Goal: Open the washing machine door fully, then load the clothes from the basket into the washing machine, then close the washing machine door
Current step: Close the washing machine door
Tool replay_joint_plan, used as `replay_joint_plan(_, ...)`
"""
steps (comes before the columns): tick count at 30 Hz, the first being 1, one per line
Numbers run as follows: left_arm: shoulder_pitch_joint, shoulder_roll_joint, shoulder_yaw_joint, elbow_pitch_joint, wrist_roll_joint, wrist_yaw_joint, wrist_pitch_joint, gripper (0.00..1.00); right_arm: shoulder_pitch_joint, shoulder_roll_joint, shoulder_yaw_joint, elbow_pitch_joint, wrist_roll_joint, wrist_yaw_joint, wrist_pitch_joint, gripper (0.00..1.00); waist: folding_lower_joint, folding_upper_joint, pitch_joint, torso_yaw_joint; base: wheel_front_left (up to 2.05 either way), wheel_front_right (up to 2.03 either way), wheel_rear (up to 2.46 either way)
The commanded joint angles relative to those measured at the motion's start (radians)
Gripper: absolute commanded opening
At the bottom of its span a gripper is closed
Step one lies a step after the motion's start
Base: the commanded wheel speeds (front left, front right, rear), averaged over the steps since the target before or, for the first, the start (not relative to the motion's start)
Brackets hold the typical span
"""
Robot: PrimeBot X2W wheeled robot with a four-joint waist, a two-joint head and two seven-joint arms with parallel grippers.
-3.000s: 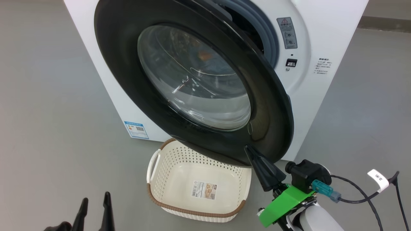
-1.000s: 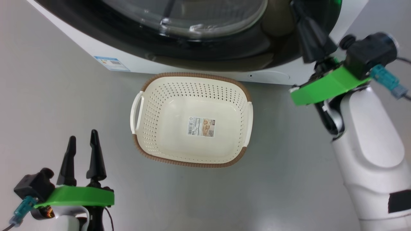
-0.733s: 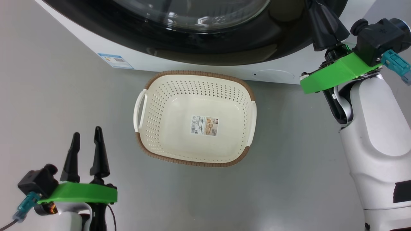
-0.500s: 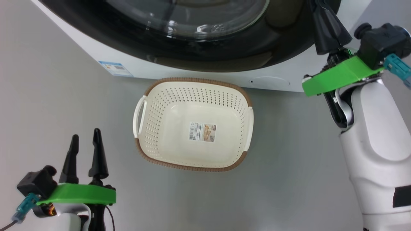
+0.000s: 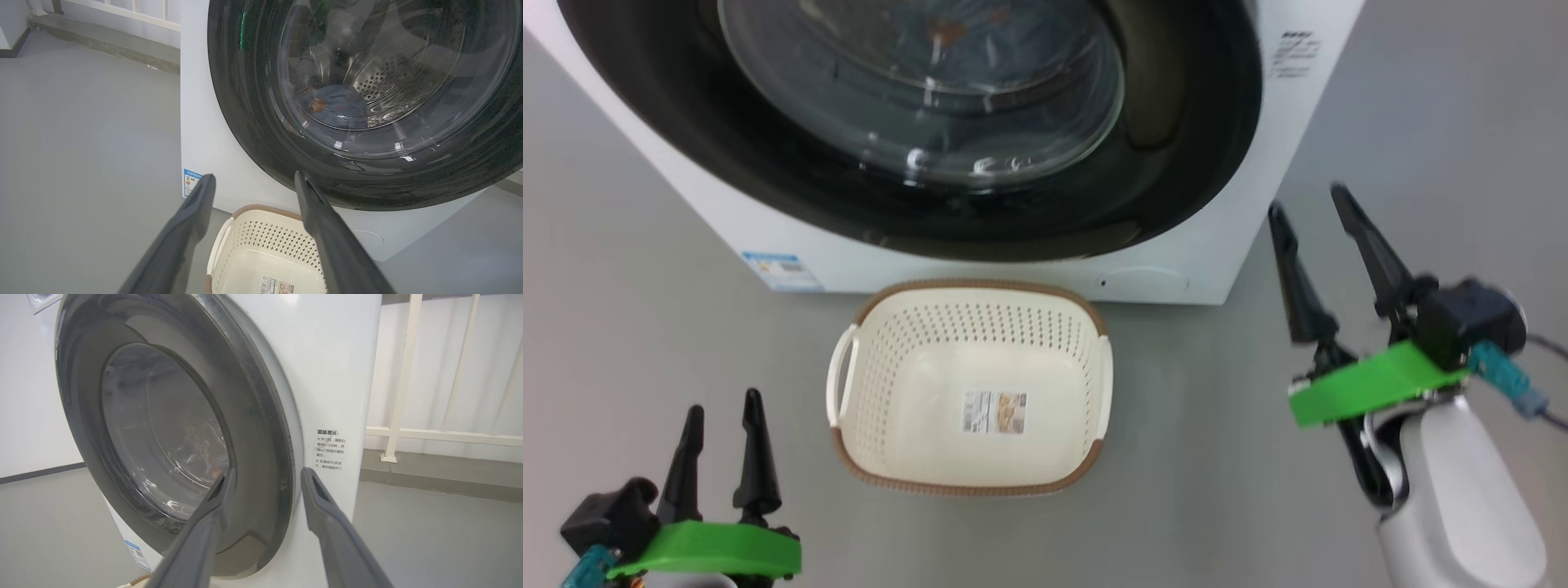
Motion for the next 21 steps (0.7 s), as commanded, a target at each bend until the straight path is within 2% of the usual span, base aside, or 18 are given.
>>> replay_joint_plan(1, 0.008, 0.022, 0.038, -0.017, 0.01, -0.002, -0.009, 1.0, 0.031, 0.018, 0.015, -0.035, 0.019, -0.006, -0.003, 1.0, 0.0, 0.0, -0.085, -0.061, 0.0, 0.0, 0.0)
replay_joint_plan(11, 0.101, 0.022, 0.043, -0.016, 0.038, -0.003, -0.009, 1.0, 0.296, 0.029, -0.039, -0.072, 0.027, -0.006, -0.003, 1.0, 0.0, 0.0, -0.22, -0.11, 0.0, 0.0, 0.0)
replay_joint_plan(21, 0.136, 0.025, -0.008, 0.015, 0.054, -0.003, -0.009, 1.0, 0.429, 0.033, -0.118, -0.077, 0.003, -0.006, -0.003, 1.0, 0.0, 0.0, -0.245, -0.121, 0.0, 0.0, 0.0)
